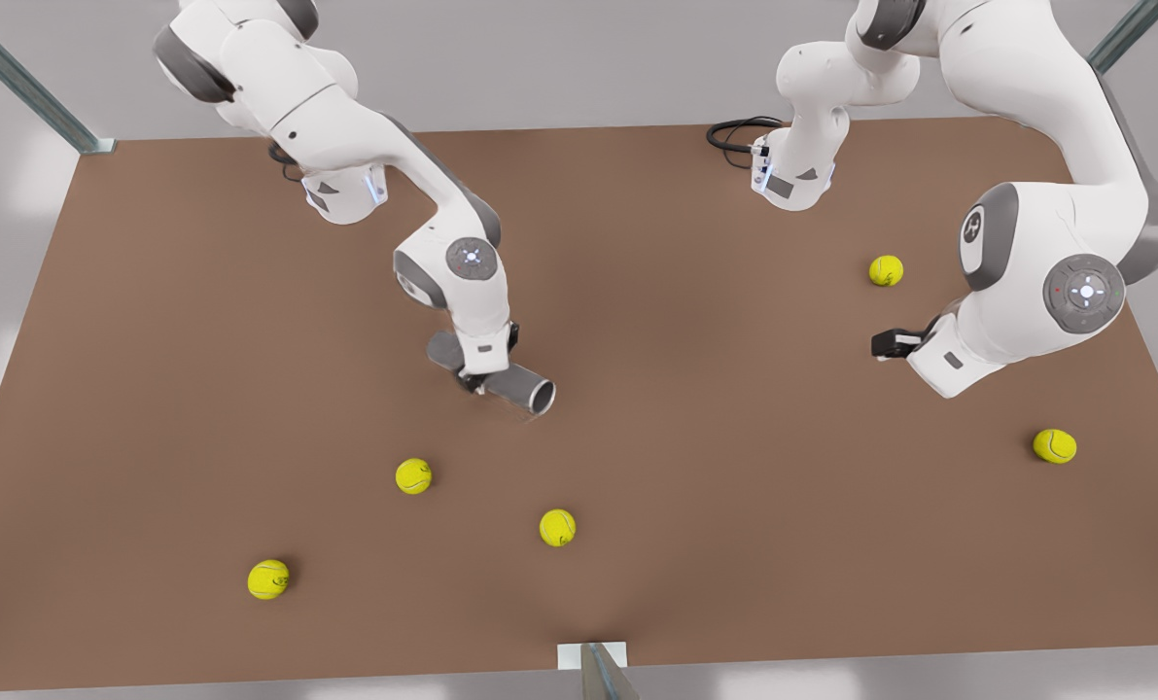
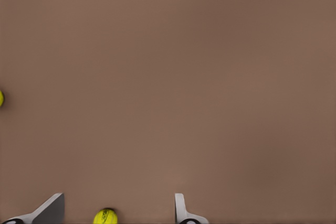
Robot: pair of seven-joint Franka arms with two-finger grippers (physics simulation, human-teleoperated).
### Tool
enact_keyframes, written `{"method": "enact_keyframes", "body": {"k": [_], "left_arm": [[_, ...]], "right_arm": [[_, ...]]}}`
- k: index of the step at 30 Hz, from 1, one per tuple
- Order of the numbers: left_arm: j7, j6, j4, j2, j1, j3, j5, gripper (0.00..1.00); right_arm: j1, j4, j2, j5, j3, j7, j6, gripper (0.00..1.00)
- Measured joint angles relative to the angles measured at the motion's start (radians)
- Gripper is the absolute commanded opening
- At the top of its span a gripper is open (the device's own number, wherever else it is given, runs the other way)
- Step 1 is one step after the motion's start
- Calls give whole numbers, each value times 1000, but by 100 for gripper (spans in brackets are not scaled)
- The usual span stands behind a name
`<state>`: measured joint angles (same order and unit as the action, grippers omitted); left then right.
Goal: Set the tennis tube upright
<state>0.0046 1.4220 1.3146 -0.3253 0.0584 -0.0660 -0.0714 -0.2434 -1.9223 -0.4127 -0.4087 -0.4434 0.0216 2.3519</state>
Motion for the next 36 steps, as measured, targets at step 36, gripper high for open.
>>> {"method": "enact_keyframes", "body": {"k": [36], "left_arm": [[-2, 14, -2, -47, -9, -1, 2, 100]], "right_arm": [[-459, 1039, -703, -6, 145, 477, -349, 80]]}}
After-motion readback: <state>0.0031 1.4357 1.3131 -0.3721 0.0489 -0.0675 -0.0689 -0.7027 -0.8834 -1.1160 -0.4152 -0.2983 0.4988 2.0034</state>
